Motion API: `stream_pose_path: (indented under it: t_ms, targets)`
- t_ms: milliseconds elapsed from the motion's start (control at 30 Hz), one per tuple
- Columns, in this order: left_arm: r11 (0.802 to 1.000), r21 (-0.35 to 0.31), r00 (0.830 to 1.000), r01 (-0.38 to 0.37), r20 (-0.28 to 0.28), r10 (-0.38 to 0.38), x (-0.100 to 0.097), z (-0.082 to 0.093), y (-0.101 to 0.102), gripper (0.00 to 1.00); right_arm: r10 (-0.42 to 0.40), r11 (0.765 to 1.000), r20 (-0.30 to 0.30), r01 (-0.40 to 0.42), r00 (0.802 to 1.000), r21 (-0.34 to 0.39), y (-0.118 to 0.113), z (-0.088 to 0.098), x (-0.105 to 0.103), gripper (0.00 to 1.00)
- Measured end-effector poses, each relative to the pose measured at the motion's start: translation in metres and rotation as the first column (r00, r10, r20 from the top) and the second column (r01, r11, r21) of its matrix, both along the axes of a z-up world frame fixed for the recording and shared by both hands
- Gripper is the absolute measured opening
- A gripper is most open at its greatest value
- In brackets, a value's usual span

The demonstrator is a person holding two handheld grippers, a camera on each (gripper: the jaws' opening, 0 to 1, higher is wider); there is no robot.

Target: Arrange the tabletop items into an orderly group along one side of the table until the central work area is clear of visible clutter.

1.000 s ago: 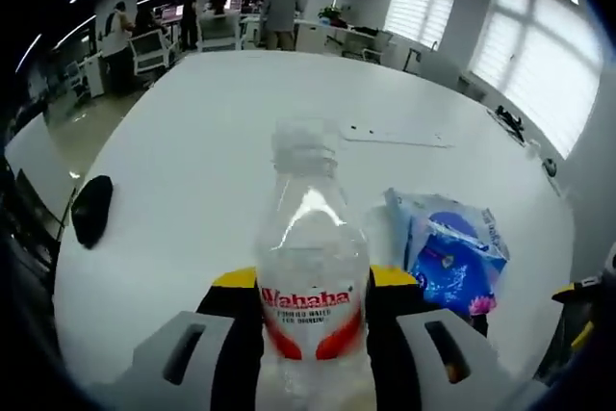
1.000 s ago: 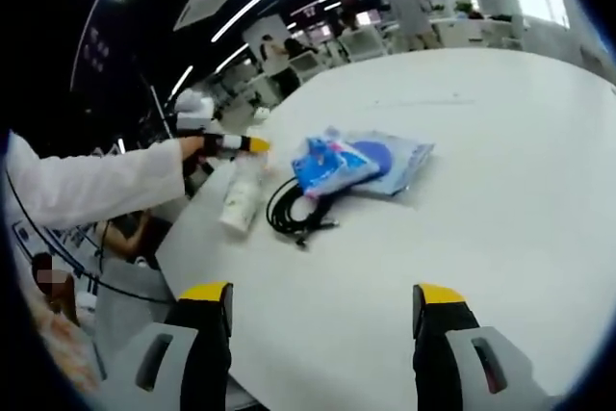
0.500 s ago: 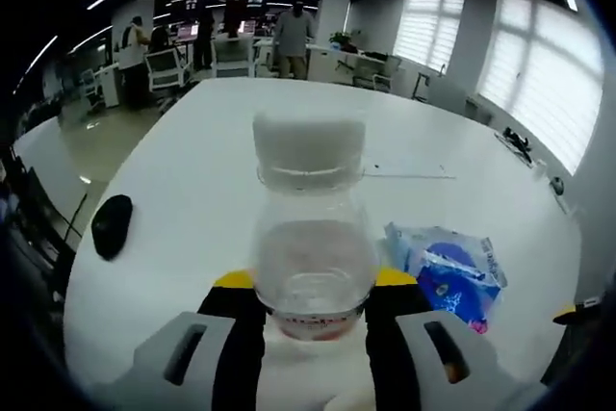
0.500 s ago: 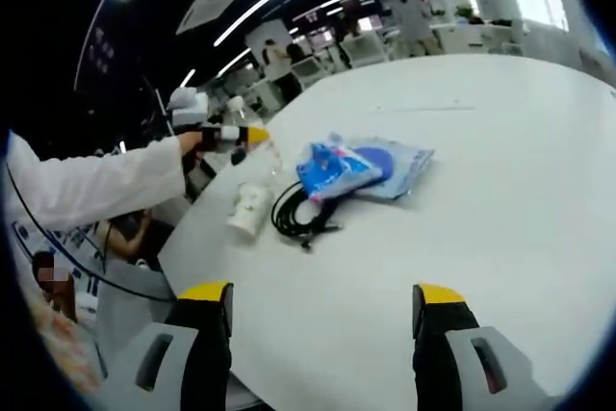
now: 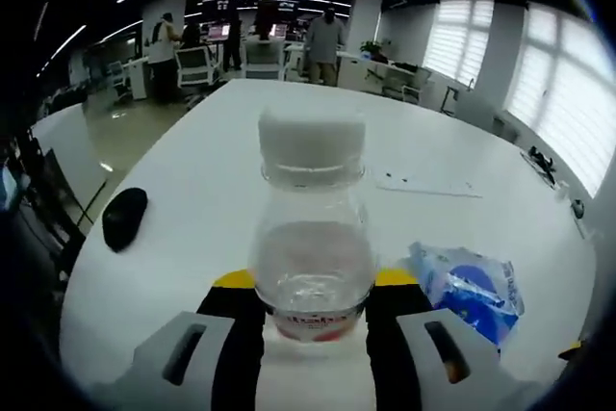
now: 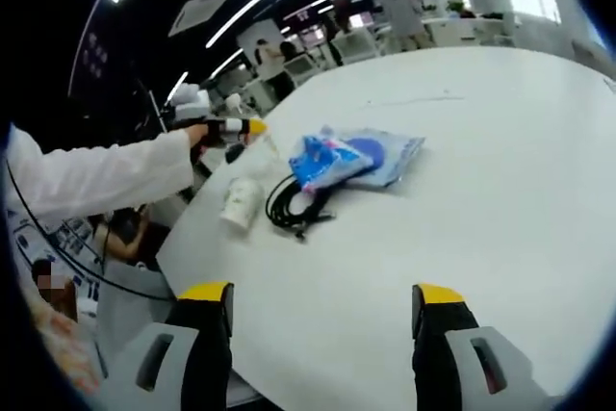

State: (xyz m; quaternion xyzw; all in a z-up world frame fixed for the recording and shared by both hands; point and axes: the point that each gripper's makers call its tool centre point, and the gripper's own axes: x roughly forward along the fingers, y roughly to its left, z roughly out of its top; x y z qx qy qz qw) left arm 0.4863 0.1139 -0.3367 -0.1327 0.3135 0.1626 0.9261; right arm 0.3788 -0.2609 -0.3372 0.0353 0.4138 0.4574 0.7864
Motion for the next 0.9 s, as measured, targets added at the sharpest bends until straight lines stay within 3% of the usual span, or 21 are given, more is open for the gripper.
stream_pose_path:
  t_ms: [300,533,567,900]
  targets:
    - [1.0,0.028,1.0,-0.012,0.026,0.012,0.009,0.008,0.003,0.4,0.018,1.0,-0.004,-0.018,1.0,0.003,0.01,-0.003,0.005,0.76]
    - [0.999,0.036,1.0,-0.019,-0.012,0.019,0.005,0.0,0.003,0.4,0.033,0.999,-0.005,-0.033,0.999,0.006,0.015,-0.004,0.008,0.76]
    - [0.999,0.049,1.0,-0.021,0.007,0.021,0.006,0.003,0.004,0.4,0.034,0.999,-0.006,-0.034,0.999,0.007,0.015,-0.004,0.008,0.76]
    - [0.995,0.1,0.999,-0.027,-0.016,0.028,0.001,0.002,-0.003,0.4,0.052,0.999,-0.019,-0.052,0.998,0.006,0.018,-0.009,0.004,0.75]
